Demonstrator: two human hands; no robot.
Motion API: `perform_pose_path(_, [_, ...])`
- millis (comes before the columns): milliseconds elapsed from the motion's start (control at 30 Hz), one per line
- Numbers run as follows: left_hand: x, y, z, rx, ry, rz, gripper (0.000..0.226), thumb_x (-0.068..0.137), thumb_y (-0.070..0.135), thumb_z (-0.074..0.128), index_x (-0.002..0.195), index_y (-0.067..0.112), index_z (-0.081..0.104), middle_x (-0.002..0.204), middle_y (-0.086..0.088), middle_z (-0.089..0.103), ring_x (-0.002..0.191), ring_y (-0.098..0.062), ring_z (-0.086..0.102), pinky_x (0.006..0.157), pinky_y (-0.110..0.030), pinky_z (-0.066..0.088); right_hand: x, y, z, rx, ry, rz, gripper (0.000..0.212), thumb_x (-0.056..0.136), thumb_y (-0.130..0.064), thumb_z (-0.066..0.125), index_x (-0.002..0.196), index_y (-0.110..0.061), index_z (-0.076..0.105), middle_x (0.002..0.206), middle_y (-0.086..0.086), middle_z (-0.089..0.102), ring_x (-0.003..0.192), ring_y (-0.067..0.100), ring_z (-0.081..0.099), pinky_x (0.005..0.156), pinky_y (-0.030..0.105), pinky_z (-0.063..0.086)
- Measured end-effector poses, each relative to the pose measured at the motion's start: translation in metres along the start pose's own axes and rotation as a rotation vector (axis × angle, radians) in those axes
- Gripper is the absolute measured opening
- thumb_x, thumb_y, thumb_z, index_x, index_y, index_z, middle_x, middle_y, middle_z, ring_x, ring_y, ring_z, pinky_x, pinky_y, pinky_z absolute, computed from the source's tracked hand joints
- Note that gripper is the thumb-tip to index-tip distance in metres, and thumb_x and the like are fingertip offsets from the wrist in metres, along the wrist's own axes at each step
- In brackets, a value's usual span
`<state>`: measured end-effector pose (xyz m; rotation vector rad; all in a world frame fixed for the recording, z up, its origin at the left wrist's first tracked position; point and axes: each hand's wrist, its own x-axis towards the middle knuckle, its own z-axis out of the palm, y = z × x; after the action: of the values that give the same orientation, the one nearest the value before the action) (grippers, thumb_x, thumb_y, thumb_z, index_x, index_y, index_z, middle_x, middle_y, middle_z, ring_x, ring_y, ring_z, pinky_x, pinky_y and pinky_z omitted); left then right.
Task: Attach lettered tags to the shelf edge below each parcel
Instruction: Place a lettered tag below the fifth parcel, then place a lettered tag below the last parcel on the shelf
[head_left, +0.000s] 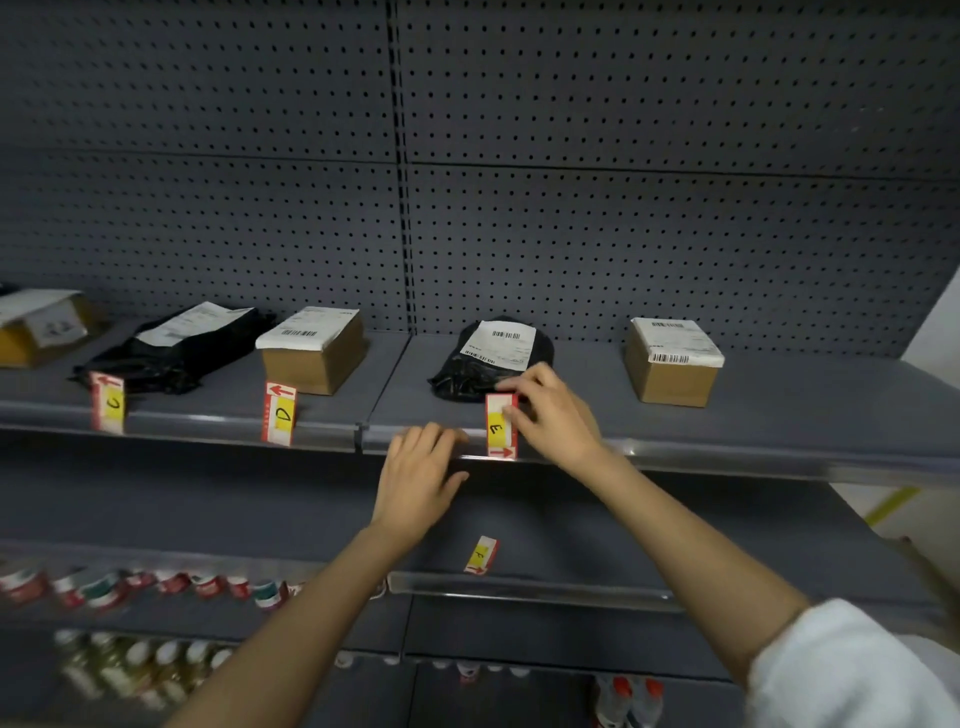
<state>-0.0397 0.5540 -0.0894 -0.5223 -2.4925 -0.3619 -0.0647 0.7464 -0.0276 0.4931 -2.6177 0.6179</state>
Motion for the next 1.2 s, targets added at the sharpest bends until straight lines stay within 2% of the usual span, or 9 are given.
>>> perform_pose_path(67, [-0.009,-0.001,-0.001,-0.063,0.057,-0.055,0.027,0.075,0.022,0.073,0.097,0.021,0.058,0.092,-0.001,0.063,0.086,-0.021,0.057,0.073,-0.033,0.043,-0.015,0.004,0.002,0.066,0.175,-0.011,0.024,0.089,-0.029,0.059,0.112,-0.025,0.055,0.109,-0.001,0.052,0.09,0.011,0.055,0.066,0.028,0.048])
perform_pose_path(133, [-0.018,0.001,0.003,-0.147,0.054,-0.144,0.02,0.077,0.019,0.07,0.093,0.02,0.058,0.09,-0.002,0.064,0.084,-0.022,0.057,0.073,-0.036,0.045,-0.037,0.008,0.009,0.084,0.215,-0.056,0.015,0.088,-0.027,0.059,0.102,-0.025,0.056,0.102,-0.002,0.053,0.083,0.01,0.056,0.061,0.026,0.044])
perform_pose_path(267, [-0.054,0.01,0.032,-0.144,-0.126,-0.209,0.017,0.079,0.018,0.066,0.095,0.016,0.06,0.093,-0.006,0.064,0.088,-0.028,0.056,0.078,-0.041,0.045,-0.088,0.02,0.05,-0.008,-0.048,-0.13,0.008,0.087,-0.025,0.057,0.095,-0.025,0.058,0.095,-0.003,0.059,0.082,0.016,0.06,0.067,0.035,0.052])
perform_pose_path(400, [-0.095,0.01,0.059,-0.121,-0.293,-0.267,0.02,0.077,0.019,0.065,0.096,0.014,0.06,0.096,-0.009,0.063,0.092,-0.031,0.056,0.079,-0.041,0.044,-0.121,0.036,0.102,-0.051,-0.296,0.036,0.013,0.088,-0.029,0.055,0.101,-0.027,0.059,0.107,-0.002,0.058,0.096,0.023,0.06,0.079,0.034,0.049])
perform_pose_path(667, [-0.109,-0.012,0.078,-0.157,-0.345,-0.355,0.018,0.071,0.012,0.069,0.087,0.014,0.061,0.085,-0.01,0.065,0.08,-0.032,0.061,0.068,-0.038,0.049,-0.131,0.05,0.174,-0.12,-0.404,0.138,0.021,0.085,-0.028,0.059,0.105,-0.023,0.059,0.108,0.002,0.062,0.096,0.026,0.062,0.081,0.035,0.049])
perform_pose_path(933, [-0.109,-0.033,0.121,-0.129,-0.338,-0.3,0.024,0.072,0.017,0.067,0.095,0.018,0.06,0.091,-0.006,0.064,0.087,-0.027,0.059,0.073,-0.036,0.046,-0.114,0.071,0.24,-0.23,-0.498,0.168,0.031,0.087,-0.034,0.057,0.117,-0.026,0.056,0.125,0.004,0.055,0.109,0.028,0.055,0.092,0.038,0.045])
perform_pose_path(1033, [-0.113,-0.032,0.129,-0.148,-0.341,-0.275,0.022,0.074,0.018,0.065,0.095,0.018,0.061,0.092,-0.006,0.065,0.09,-0.027,0.059,0.076,-0.037,0.046,-0.117,0.073,0.25,-0.192,-0.431,0.22,0.026,0.092,-0.033,0.05,0.115,-0.03,0.062,0.121,0.003,0.057,0.109,0.029,0.055,0.092,0.037,0.044])
perform_pose_path(1133, [-0.103,-0.026,0.121,-0.124,-0.379,-0.139,0.021,0.077,0.02,0.061,0.098,0.016,0.061,0.097,-0.006,0.064,0.095,-0.028,0.057,0.081,-0.038,0.044,-0.123,0.069,0.232,-0.178,-0.423,0.198,0.026,0.093,-0.037,0.047,0.112,-0.031,0.064,0.115,0.003,0.065,0.106,0.027,0.06,0.09,0.035,0.044])
perform_pose_path(1200, [-0.086,-0.014,0.108,-0.091,-0.347,0.041,0.016,0.081,0.025,0.062,0.092,0.013,0.062,0.089,-0.007,0.064,0.087,-0.029,0.06,0.077,-0.036,0.044,-0.125,0.063,0.2,-0.011,-0.503,0.235,0.025,0.093,-0.033,0.05,0.112,-0.032,0.065,0.109,0.005,0.071,0.104,0.027,0.064,0.091,0.036,0.048])
